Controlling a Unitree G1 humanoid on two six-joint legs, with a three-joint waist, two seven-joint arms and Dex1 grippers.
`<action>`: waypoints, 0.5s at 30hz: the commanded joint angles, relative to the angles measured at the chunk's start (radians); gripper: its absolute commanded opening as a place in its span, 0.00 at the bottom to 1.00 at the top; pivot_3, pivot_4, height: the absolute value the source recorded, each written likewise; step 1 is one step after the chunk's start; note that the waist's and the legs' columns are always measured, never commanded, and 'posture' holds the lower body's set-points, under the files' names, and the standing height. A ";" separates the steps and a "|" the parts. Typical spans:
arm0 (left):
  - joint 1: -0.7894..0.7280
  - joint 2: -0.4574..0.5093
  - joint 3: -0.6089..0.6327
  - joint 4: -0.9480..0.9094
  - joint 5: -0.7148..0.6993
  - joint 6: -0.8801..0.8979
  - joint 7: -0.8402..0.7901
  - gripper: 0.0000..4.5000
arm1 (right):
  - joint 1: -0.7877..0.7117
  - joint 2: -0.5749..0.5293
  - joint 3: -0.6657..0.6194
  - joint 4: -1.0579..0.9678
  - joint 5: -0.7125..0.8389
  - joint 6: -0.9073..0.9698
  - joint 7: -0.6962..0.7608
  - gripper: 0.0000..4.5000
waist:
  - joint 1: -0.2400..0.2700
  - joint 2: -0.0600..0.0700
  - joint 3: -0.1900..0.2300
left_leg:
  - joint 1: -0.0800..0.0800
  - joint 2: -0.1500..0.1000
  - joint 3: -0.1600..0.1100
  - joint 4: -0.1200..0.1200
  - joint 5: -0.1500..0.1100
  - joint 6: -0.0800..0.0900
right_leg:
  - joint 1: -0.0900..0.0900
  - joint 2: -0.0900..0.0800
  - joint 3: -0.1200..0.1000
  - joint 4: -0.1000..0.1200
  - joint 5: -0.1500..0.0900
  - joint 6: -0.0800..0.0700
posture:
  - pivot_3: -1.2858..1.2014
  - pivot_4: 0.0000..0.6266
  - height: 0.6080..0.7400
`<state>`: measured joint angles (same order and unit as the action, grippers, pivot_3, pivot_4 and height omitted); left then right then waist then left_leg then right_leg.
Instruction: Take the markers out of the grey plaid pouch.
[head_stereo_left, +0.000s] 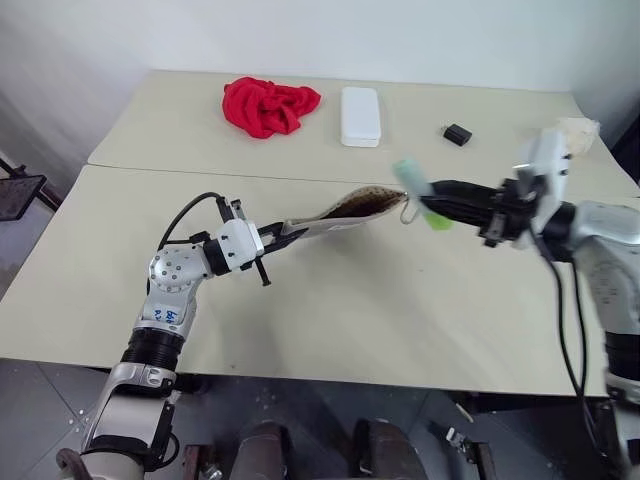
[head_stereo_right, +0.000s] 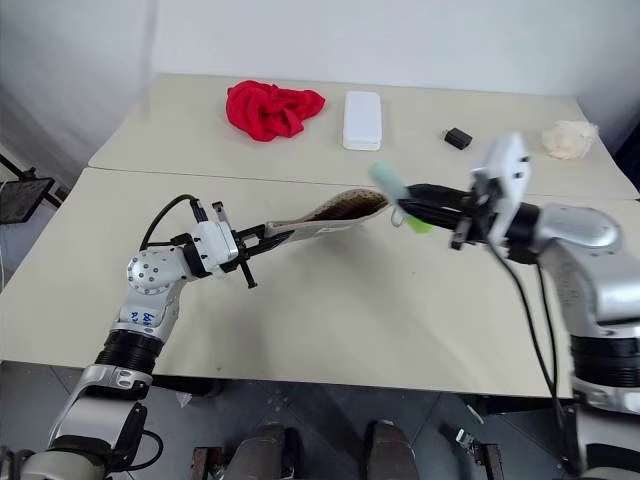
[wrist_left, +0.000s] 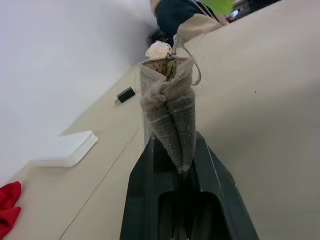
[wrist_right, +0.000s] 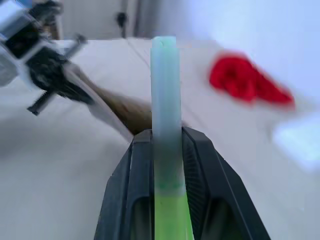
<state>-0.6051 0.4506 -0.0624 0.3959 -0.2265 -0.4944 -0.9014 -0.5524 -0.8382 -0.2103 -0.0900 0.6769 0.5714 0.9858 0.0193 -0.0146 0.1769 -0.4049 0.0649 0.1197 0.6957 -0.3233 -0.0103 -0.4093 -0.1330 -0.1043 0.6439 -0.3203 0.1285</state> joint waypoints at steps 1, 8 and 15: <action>0.014 0.005 0.027 -0.089 -0.076 0.079 -0.031 0.00 | 0.061 -0.125 -0.129 0.035 0.047 0.145 0.004 0.10 | 0.008 0.000 0.000 | 0.000 0.000 0.000 0.000 0.000 0.000 | 0.000 0.000 0.000 0.000 0.000 0.000 | 0.52 0.24 1.00; 0.025 0.001 0.030 -0.140 -0.104 0.160 -0.082 0.00 | 0.361 -0.192 -0.160 0.139 -0.159 0.209 -0.185 0.10 | 0.005 0.000 0.000 | 0.000 0.000 0.001 0.001 0.000 0.000 | 0.001 0.000 0.000 0.000 0.000 0.000 | 0.52 0.24 1.00; 0.019 -0.031 0.021 -0.138 -0.089 0.152 -0.094 0.00 | 0.410 -0.144 -0.131 0.158 -0.257 0.061 -0.206 0.33 | 0.002 0.002 -0.001 | 0.002 0.000 0.002 0.001 0.000 0.000 | 0.000 0.000 0.002 0.000 0.000 0.001 | 0.52 0.24 1.00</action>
<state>-0.5763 0.4260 -0.0488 0.2848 -0.3074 -0.3270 -0.9905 -0.1200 -0.9877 -0.3019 0.0784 0.4129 0.6525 0.7878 0.0210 -0.0131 0.1760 -0.4033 0.0649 0.1212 0.6973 -0.3233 -0.0103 -0.4089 -0.1328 -0.1026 0.6435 -0.3200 0.1290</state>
